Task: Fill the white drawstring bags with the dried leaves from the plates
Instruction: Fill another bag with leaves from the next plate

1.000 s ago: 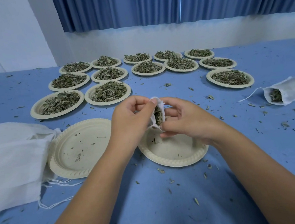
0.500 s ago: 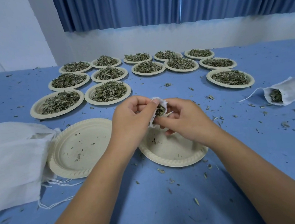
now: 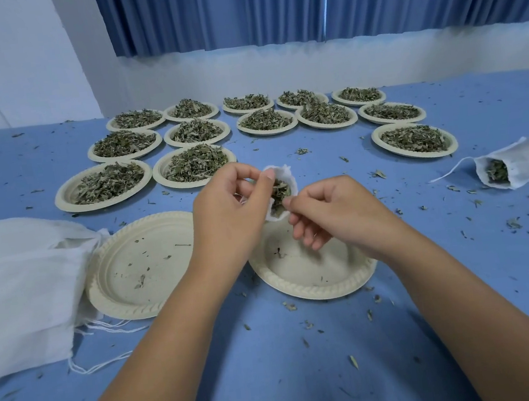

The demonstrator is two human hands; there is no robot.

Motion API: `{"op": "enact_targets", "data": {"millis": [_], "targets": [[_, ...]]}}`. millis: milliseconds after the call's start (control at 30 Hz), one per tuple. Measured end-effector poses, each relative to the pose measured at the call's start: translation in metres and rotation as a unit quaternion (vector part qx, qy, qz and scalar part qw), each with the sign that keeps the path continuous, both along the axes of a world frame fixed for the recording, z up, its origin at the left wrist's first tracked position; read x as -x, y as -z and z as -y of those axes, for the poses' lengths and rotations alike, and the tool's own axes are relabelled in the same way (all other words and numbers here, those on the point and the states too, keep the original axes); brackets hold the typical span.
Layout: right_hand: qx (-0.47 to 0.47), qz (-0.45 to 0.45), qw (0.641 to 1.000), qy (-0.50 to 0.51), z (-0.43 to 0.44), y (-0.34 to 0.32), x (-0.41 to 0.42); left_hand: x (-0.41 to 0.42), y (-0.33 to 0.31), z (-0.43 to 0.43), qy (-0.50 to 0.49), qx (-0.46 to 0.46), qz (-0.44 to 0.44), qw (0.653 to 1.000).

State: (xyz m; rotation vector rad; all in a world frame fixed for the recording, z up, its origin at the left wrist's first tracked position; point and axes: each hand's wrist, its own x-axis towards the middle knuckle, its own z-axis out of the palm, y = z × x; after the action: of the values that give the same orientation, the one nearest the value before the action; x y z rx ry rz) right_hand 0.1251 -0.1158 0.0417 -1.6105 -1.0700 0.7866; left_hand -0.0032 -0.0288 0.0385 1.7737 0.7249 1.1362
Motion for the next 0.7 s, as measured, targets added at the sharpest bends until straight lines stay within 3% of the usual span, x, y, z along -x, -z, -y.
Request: {"op": "enact_targets", "data": {"millis": [100, 300, 500, 700], "targets": [[-0.026, -0.001, 1.0, 0.01, 0.001, -0.004, 0.001, 0.004, -0.005, 0.0, 0.022, -0.012, -0.059, 0.998], [-0.044, 0.011, 0.999, 0.0, 0.0, -0.002, 0.004, 0.006, -0.006, -0.004, 0.07, 0.019, -0.083, 0.994], [-0.049, 0.091, 0.995, -0.015, -0.002, 0.006, 0.004, 0.004, 0.0, -0.008, 0.014, -0.007, -0.109, 0.994], [-0.07, 0.172, 0.982, -0.033, 0.001, 0.005, 0.009, 0.004, 0.003, -0.007, -0.023, -0.102, -0.165, 0.981]]}}
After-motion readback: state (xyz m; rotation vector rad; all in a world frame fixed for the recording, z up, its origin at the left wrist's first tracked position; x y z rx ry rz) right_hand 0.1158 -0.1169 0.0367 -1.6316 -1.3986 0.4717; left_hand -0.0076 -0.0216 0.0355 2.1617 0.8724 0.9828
